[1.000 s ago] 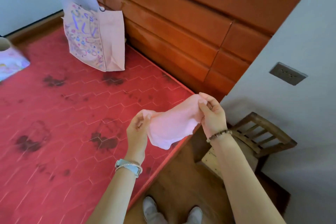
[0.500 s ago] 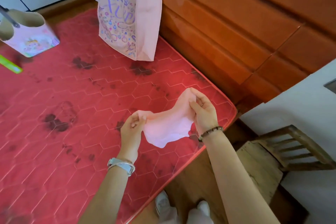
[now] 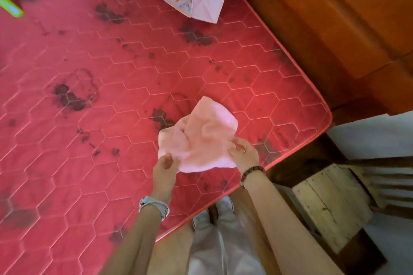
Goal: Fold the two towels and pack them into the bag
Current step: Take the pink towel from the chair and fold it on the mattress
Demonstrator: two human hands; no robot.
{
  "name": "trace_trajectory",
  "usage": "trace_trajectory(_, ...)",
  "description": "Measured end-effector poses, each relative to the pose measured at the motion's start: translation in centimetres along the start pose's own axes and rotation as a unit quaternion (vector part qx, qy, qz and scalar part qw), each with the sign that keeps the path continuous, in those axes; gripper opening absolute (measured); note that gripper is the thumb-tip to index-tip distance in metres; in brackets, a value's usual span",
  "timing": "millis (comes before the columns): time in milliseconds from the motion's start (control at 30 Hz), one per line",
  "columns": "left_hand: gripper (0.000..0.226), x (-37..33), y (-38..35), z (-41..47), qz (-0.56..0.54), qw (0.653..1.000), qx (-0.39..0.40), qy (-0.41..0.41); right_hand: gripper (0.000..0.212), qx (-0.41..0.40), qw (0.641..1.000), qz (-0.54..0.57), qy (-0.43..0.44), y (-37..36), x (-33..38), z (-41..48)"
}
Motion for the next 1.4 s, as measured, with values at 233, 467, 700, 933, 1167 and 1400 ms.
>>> trace_trajectory(233,0.04,2.6,0.0,3.3,0.007,0.992,-0.102,0.078,0.038,0.065,0.979,-0.076,-0.177,0.0,-7.1,2.9)
trace_trajectory(467,0.044,0.0,0.3,9.4,0.019,0.989,-0.146,0.02,0.053,-0.016,0.991,-0.064,-0.12,0.0,-5.6,8.4)
trace_trajectory(700,0.036,-3.9,-2.7,14.8,0.081,0.988,-0.11,-0.079,0.056,-0.035,0.994,-0.044,-0.093,-1.7,-5.7,14.8)
trace_trajectory(933,0.044,-4.2,-5.9,17.0,0.212,0.971,-0.108,-0.021,0.032,-0.009,0.989,-0.05,-0.139,-2.5,-6.9,16.0)
trace_trajectory(1167,0.018,-5.0,-6.1,15.5,0.12,0.989,-0.082,-0.005,0.005,-0.009,0.988,0.023,-0.15,-2.0,-6.2,13.4)
trace_trajectory(1400,0.018,-3.0,-2.4,12.0,0.041,0.992,-0.117,0.035,0.012,-0.055,0.993,-0.044,-0.09,0.5,-6.5,9.6)
Point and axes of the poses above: each hand's wrist, its own z-axis towards the middle knuckle, its own y-axis out of the back of the hand, x = y × z, the point moved 3 cm from there along z, towards the middle knuckle, and after that the axes turned 13 degrees about y, right-handed, at the moved point
